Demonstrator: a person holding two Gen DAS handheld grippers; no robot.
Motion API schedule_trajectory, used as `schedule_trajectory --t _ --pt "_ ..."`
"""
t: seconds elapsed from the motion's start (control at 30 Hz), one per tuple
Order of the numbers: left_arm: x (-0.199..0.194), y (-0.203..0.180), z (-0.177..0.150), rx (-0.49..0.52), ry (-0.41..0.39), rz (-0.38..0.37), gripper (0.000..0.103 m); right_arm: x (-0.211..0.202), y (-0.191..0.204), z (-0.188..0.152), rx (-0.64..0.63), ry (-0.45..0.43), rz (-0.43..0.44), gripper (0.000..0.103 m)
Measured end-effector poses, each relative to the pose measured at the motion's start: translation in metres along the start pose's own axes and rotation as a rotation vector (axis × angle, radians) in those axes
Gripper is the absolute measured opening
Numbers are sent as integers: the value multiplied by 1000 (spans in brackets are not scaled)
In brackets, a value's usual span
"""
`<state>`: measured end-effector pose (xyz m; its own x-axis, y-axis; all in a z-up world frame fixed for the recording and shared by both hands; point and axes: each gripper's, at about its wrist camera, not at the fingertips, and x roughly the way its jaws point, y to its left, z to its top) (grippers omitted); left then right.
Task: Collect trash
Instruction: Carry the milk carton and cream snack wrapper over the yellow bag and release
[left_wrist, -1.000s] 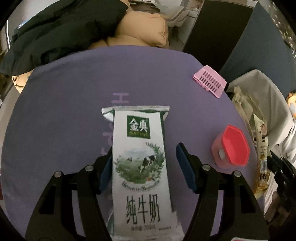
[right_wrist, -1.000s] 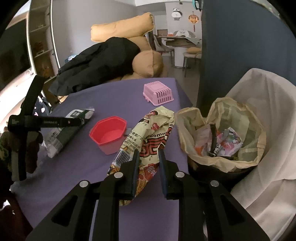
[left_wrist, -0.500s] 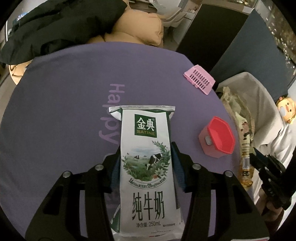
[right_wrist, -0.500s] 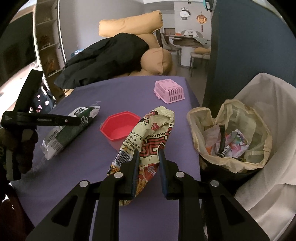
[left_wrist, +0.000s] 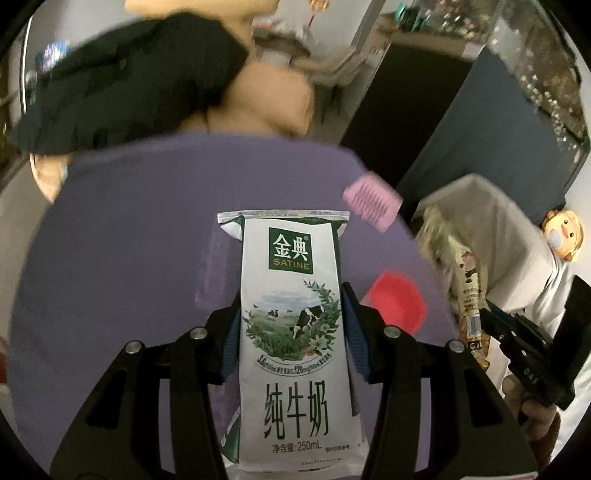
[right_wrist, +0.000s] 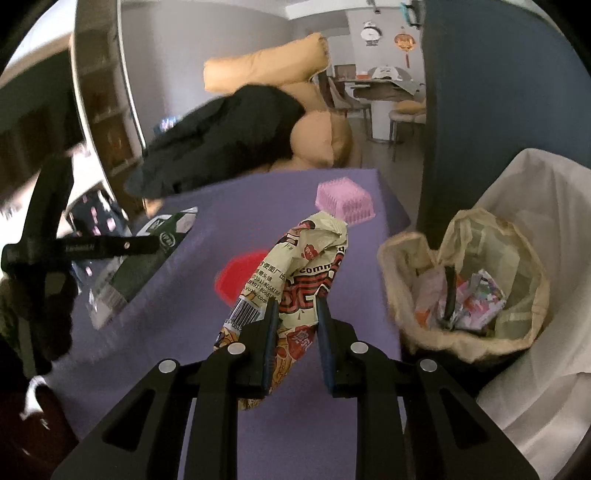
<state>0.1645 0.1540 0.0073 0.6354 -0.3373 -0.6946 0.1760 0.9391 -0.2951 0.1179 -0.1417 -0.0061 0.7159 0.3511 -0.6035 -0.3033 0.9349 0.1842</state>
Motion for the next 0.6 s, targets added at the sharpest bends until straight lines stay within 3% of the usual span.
schedule_trajectory --t 0.23,0.6 --pt "-37 -49 49 65 -199 -20 46 -32 -18 58 -70 -98 -85 20" --pt "-23 -131 87 172 -284 -149 46 -84 -63 94 -153 -226 -310 20"
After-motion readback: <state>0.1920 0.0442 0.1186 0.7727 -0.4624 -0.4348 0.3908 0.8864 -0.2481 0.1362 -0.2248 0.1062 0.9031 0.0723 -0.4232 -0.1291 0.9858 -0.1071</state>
